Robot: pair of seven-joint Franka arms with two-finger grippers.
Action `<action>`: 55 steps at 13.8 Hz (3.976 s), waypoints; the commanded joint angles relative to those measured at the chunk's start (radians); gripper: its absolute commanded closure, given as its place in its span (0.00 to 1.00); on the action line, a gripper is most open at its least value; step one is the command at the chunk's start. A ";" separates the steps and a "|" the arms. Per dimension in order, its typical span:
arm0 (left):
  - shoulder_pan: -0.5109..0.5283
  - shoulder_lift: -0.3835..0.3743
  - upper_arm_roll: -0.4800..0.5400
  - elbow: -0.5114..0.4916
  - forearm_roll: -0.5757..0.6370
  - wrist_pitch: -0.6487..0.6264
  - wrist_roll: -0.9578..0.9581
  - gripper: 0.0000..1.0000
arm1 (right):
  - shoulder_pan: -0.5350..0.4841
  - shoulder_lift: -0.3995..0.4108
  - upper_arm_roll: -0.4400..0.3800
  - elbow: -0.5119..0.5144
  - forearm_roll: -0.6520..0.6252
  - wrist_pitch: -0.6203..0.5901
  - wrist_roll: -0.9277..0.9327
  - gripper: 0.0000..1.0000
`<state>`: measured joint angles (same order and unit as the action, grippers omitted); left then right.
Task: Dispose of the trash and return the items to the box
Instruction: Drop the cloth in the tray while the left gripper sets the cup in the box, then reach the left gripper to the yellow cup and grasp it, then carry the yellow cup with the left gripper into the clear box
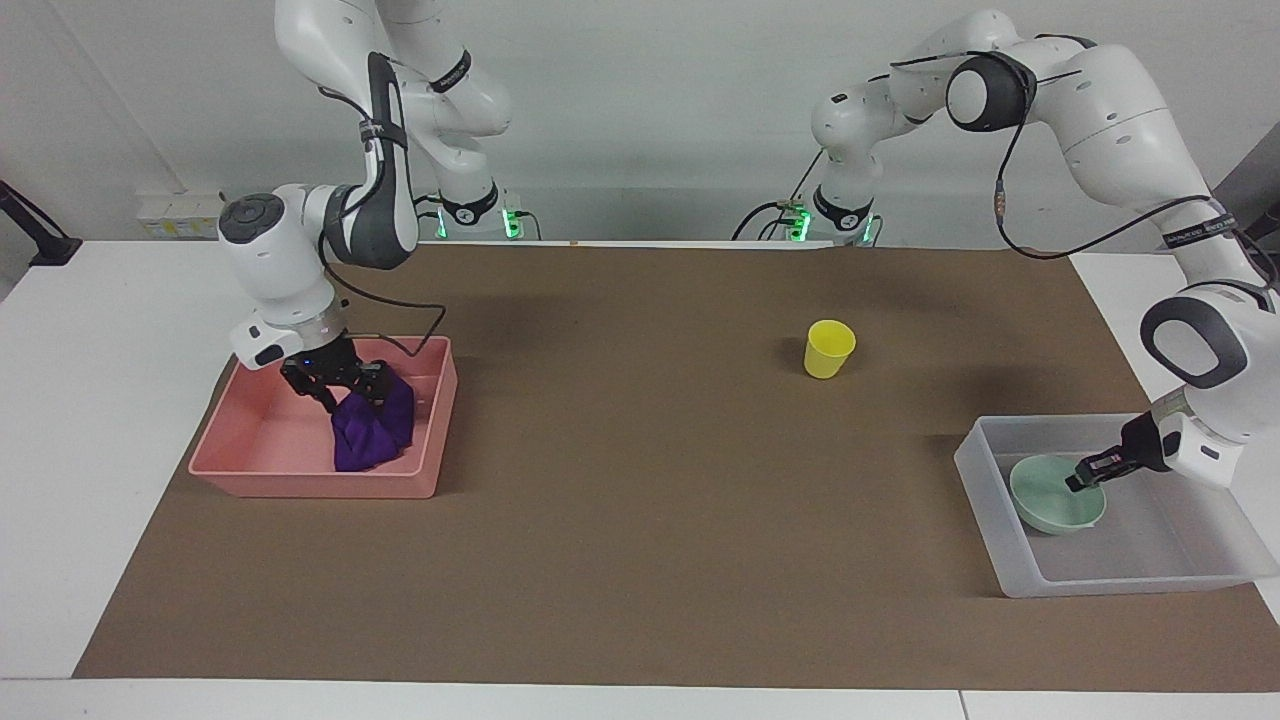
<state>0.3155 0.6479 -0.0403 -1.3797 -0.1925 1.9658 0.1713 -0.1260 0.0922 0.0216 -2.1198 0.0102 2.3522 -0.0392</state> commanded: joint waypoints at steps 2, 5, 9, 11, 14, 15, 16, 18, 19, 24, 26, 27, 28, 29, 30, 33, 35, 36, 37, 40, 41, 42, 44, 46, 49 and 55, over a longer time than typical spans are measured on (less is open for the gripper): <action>-0.036 -0.037 0.004 0.022 0.004 -0.011 -0.009 0.00 | 0.049 -0.060 0.011 0.089 -0.010 -0.138 0.085 0.00; -0.064 -0.126 0.002 0.019 0.010 -0.092 -0.009 0.00 | 0.083 -0.097 0.015 0.193 -0.067 -0.287 0.191 0.00; -0.140 -0.284 0.005 -0.028 0.011 -0.402 -0.050 0.00 | 0.083 -0.109 0.015 0.384 -0.056 -0.519 0.209 0.00; -0.176 -0.412 0.003 -0.184 0.011 -0.409 -0.053 0.00 | 0.074 -0.137 0.012 0.432 -0.049 -0.603 0.208 0.00; -0.228 -0.566 0.000 -0.434 0.007 -0.365 -0.059 0.00 | 0.066 -0.183 -0.003 0.471 -0.026 -0.717 0.206 0.00; -0.233 -0.585 -0.003 -0.497 -0.004 -0.332 -0.061 0.00 | 0.062 -0.198 -0.005 0.475 -0.024 -0.750 0.206 0.00; -0.249 -0.615 -0.007 -0.574 -0.007 -0.285 -0.064 0.00 | 0.052 -0.221 -0.011 0.477 -0.024 -0.781 0.205 0.00; -0.308 -0.709 -0.006 -0.776 -0.031 -0.105 -0.068 0.00 | 0.049 -0.241 -0.031 0.474 -0.021 -0.824 0.193 0.00; -0.315 -0.753 -0.007 -0.880 -0.044 -0.020 -0.068 0.00 | 0.051 -0.243 -0.035 0.462 -0.009 -0.823 0.194 0.00; -0.398 -0.768 -0.007 -1.004 -0.071 0.131 -0.070 0.00 | 0.066 -0.212 -0.028 0.469 -0.006 -0.811 0.176 0.00; -0.398 -0.751 -0.007 -1.015 -0.073 0.136 -0.068 0.13 | 0.072 -0.236 -0.026 0.420 -0.006 -0.800 0.159 0.00; -0.407 -0.746 -0.007 -1.015 -0.073 0.148 -0.070 0.34 | 0.072 -0.238 -0.026 0.419 -0.006 -0.798 0.128 0.00; -0.412 -0.737 -0.007 -1.015 -0.082 0.149 -0.073 0.60 | 0.071 -0.236 -0.028 0.419 -0.015 -0.791 0.105 0.00; -0.412 -0.732 -0.006 -1.015 -0.090 0.150 -0.076 0.79 | 0.071 -0.236 -0.028 0.414 -0.022 -0.786 0.101 0.00; -0.412 -0.720 -0.006 -1.012 -0.091 0.148 -0.076 0.99 | 0.071 -0.230 -0.028 0.414 -0.024 -0.794 0.104 0.00; -0.418 -0.714 -0.006 -0.993 -0.091 0.131 -0.134 1.00 | 0.074 -0.220 -0.025 0.423 -0.033 -0.798 0.111 0.00; -0.411 -0.714 -0.003 -0.925 -0.091 0.070 -0.173 1.00 | 0.074 -0.221 -0.023 0.423 -0.033 -0.803 0.111 0.00; -0.398 -0.714 0.000 -0.868 -0.090 -0.006 -0.174 1.00 | 0.074 -0.223 -0.023 0.422 -0.032 -0.804 0.110 0.00; -0.385 -0.715 0.006 -0.810 -0.078 -0.080 -0.199 1.00 | 0.072 -0.226 -0.023 0.417 -0.032 -0.804 0.110 0.00; -0.244 -0.708 0.005 -0.606 -0.038 -0.260 -0.210 1.00 | 0.072 -0.227 -0.023 0.414 -0.032 -0.803 0.110 0.00; -0.204 -0.691 0.007 -0.532 -0.016 -0.298 -0.208 1.00 | 0.072 -0.227 -0.023 0.414 -0.032 -0.800 0.108 0.00; -0.169 -0.673 0.007 -0.445 -0.002 -0.333 -0.210 1.00 | 0.072 -0.226 -0.023 0.416 -0.032 -0.806 0.108 0.00; -0.109 -0.589 0.008 -0.270 -0.001 -0.373 -0.211 1.00 | 0.072 -0.227 -0.023 0.416 -0.032 -0.809 0.108 0.00; -0.043 -0.466 0.007 -0.178 -0.002 -0.352 -0.205 1.00 | 0.072 -0.227 -0.023 0.416 -0.032 -0.809 0.108 0.00; -0.006 -0.256 0.008 0.005 -0.002 -0.244 -0.211 1.00 | 0.074 -0.226 -0.023 0.419 -0.032 -0.809 0.110 0.00; -0.015 -0.096 0.008 0.013 -0.001 -0.087 -0.236 1.00 | 0.072 -0.224 -0.023 0.420 -0.035 -0.807 0.110 0.00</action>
<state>0.3076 0.5121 -0.0281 -1.4062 -0.2070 1.8672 -0.0338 -0.0464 -0.1200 -0.0060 -1.6850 -0.0185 1.5377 0.0906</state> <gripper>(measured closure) 0.956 0.000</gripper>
